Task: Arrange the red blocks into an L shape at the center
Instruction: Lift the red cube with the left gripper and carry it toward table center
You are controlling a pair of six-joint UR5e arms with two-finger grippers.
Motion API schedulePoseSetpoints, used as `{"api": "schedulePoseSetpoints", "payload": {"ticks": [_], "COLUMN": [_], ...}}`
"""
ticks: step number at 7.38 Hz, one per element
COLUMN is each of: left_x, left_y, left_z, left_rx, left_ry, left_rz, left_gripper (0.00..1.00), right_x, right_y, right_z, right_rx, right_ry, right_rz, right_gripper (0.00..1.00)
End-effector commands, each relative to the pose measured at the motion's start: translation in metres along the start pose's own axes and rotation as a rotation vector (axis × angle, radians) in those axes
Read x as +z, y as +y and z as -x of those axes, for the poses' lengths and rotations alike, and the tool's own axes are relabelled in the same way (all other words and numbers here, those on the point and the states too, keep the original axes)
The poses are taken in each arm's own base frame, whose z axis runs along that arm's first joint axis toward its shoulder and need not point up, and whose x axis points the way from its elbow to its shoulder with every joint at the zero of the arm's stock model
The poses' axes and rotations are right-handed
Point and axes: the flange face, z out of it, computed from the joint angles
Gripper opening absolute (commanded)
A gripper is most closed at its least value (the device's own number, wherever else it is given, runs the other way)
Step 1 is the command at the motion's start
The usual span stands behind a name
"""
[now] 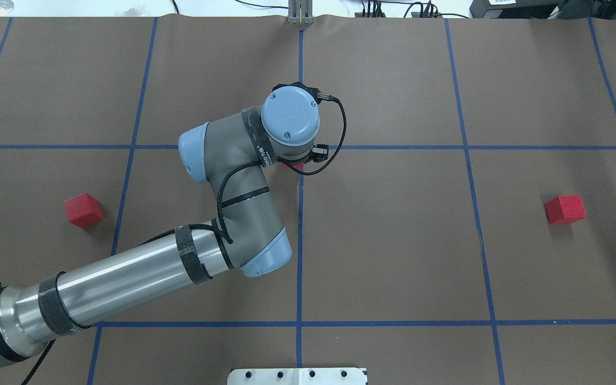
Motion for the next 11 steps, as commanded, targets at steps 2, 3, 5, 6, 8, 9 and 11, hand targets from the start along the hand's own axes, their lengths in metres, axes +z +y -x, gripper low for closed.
{"api": "schedulePoseSetpoints", "payload": {"ticks": [2, 3, 5, 6, 8, 9, 11], "left_x": [0.0066, 0.0066, 0.0076, 0.0081, 0.0093, 0.0093, 0.0093], "left_y": [-0.0031, -0.0031, -0.002, 0.0001, 0.0052, 0.0053, 0.0062], "left_z": [-0.0083, -0.0083, -0.0087, -0.0101, -0.0133, -0.0133, -0.0143], "left_rx": [-0.033, -0.033, -0.03, -0.028, -0.025, -0.043, -0.045], "left_ry": [-0.012, -0.012, -0.013, -0.012, -0.011, -0.01, -0.007], "left_rz": [0.008, 0.008, 0.01, 0.013, 0.017, 0.018, 0.018], "left_gripper": [0.0, 0.0, 0.0, 0.0, 0.0, 0.0, 0.0], "right_x": [-0.0006, -0.0006, -0.001, -0.001, -0.0006, -0.001, -0.0006], "right_y": [0.0, 0.0, -0.0006, -0.0006, 0.0, -0.0007, -0.0001], "right_z": [0.0004, 0.0004, 0.001, 0.001, 0.0004, 0.0009, 0.0002], "right_rx": [-0.001, -0.003, -0.002, -0.004, -0.001, -0.002, -0.001], "right_ry": [0.002, 0.002, 0.002, 0.002, 0.002, 0.003, 0.004], "right_rz": [-0.002, -0.002, -0.003, -0.003, -0.002, -0.003, -0.002], "right_gripper": [0.99, 0.99, 0.99, 0.99, 0.99, 0.99, 0.99]}}
